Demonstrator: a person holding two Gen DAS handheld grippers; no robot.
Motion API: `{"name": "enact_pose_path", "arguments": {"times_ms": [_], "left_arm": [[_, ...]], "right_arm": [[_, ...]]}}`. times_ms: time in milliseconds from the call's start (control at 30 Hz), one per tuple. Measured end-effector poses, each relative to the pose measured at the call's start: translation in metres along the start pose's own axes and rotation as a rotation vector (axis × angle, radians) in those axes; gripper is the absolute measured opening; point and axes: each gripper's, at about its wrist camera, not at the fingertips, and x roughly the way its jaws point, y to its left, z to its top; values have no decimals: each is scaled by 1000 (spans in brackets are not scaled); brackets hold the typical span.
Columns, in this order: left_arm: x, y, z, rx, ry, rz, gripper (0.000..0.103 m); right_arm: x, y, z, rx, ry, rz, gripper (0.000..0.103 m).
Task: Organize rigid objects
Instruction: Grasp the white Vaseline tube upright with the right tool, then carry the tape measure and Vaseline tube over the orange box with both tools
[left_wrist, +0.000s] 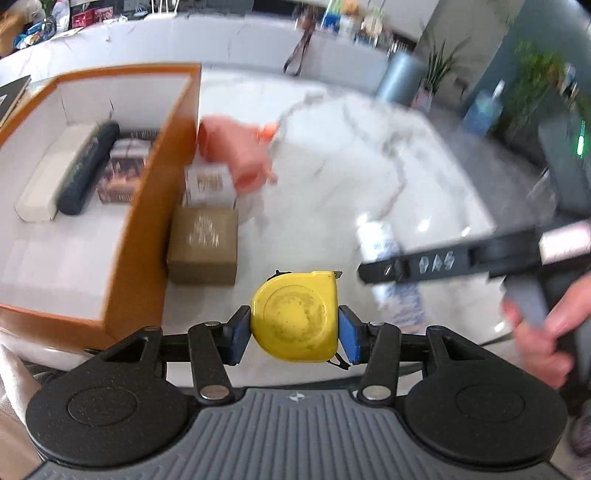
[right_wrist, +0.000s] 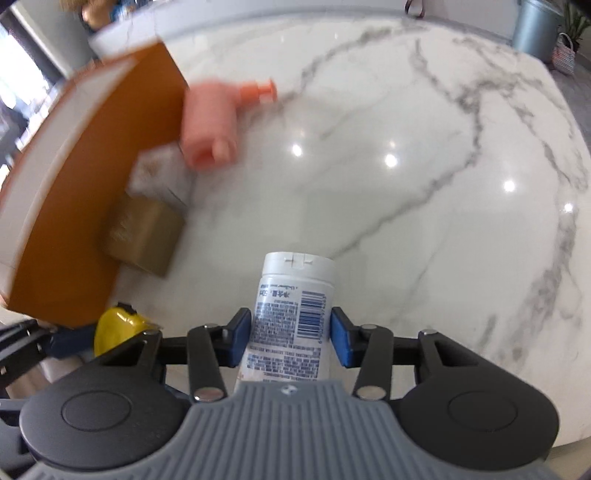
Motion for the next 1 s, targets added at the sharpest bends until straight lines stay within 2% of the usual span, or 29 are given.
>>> {"name": "enact_pose_path", "arguments": {"times_ms": [133, 233, 433, 567, 667, 800, 900, 1000], "left_arm": [[-34, 15, 10, -52, -84, -44, 56], [-56, 40, 18, -91, -108, -39, 56], [-94, 109, 39, -118, -122, 85, 56], [-100, 153, 56, -147, -112, 125, 56], [-95, 171, 68, -111, -101, 168, 56], [-80, 189, 74, -101, -74, 157, 56], [-63, 197, 74, -84, -43, 157, 56], [-48, 201, 74, -59, -19, 151, 56]], "right_arm": [[-29, 13, -4, -7, -69, 32, 47], [-44, 41, 4, -99, -118, 57, 47], [-77, 125, 39, -415, -178, 104, 47], [-83, 189, 63, -621, -188, 131, 47], [-68, 233, 79, -792, -174, 137, 47], [-23, 280, 98, -968, -102, 125, 47], [24, 290, 107, -1074, -19, 117, 47], [62, 283, 106, -1167, 81, 115, 48]]}}
